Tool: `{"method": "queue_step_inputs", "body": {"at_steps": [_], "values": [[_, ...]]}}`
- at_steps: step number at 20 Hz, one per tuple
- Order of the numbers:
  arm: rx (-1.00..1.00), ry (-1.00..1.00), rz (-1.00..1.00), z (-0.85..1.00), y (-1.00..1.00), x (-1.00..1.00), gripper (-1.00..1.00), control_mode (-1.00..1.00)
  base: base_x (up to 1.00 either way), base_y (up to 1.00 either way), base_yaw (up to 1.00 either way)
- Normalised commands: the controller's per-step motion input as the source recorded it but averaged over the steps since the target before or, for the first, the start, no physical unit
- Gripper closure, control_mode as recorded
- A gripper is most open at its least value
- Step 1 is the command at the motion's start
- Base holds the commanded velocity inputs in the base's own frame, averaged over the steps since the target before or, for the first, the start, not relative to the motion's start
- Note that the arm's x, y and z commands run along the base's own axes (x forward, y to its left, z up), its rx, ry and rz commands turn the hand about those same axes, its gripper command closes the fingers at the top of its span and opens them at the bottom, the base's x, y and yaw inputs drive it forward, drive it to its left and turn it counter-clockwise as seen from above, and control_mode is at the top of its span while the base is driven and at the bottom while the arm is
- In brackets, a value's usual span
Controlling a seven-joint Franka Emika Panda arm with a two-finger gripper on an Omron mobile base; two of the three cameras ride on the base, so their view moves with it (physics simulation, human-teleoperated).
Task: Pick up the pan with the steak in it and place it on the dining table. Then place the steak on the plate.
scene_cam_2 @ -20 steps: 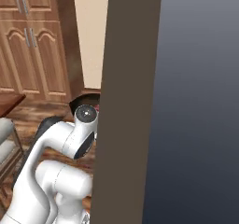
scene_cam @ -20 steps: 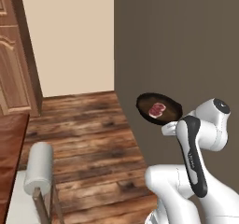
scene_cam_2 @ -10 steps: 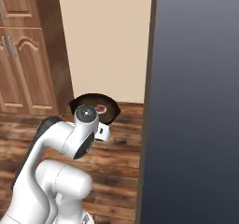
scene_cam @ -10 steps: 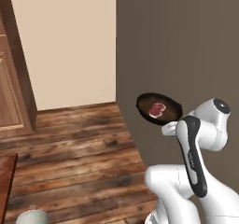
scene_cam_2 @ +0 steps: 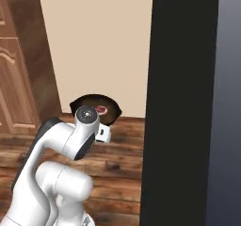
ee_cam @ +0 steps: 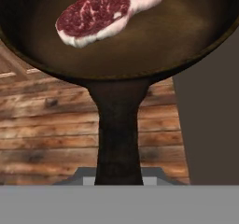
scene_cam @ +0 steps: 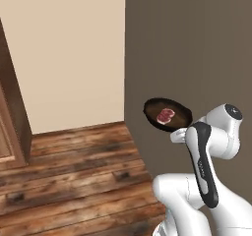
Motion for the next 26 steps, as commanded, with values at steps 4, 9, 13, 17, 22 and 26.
{"method": "queue_step_inputs", "body": {"at_steps": [4, 9, 13, 17, 22, 26], "values": [[0.0, 0.0, 0.0, 0.0, 0.0, 0.0, 1.0, 1.0, 1.0, 0.0, -0.09], [0.0, 0.0, 0.0, 0.0, 0.0, 0.0, 1.0, 1.0, 1.0, 0.0, -0.09], [0.0, 0.0, 0.0, 0.0, 0.0, 0.0, 1.0, 1.0, 1.0, 0.0, -0.07], [0.0, 0.0, 0.0, 0.0, 0.0, 0.0, 1.0, 1.0, 0.43, -0.12, 0.12], [0.0, 0.0, 0.0, 0.0, 0.0, 0.0, 1.0, 1.0, 0.0, -0.02, 0.36], [0.0, 0.0, 0.0, 0.0, 0.0, 0.0, 1.0, 1.0, -0.02, 0.0, 0.42]]}}
